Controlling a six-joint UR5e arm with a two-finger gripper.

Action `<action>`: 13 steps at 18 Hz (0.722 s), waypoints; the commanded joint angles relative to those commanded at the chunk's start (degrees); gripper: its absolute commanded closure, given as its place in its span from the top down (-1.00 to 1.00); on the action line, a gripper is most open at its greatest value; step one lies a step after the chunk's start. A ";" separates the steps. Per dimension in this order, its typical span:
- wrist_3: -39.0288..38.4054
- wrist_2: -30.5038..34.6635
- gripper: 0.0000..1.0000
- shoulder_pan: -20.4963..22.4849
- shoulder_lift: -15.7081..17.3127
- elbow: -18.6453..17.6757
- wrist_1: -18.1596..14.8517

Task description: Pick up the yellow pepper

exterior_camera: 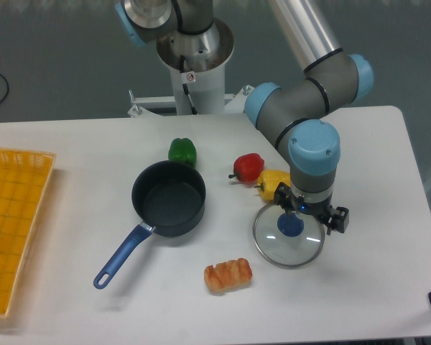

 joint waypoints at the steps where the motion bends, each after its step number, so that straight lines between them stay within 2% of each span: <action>1: 0.00 0.00 1.00 0.00 -0.09 -0.26 0.17; 9: -0.26 -0.18 1.00 0.17 0.88 -0.35 0.18; 13: -5.70 -2.37 1.00 0.79 0.79 -0.44 0.44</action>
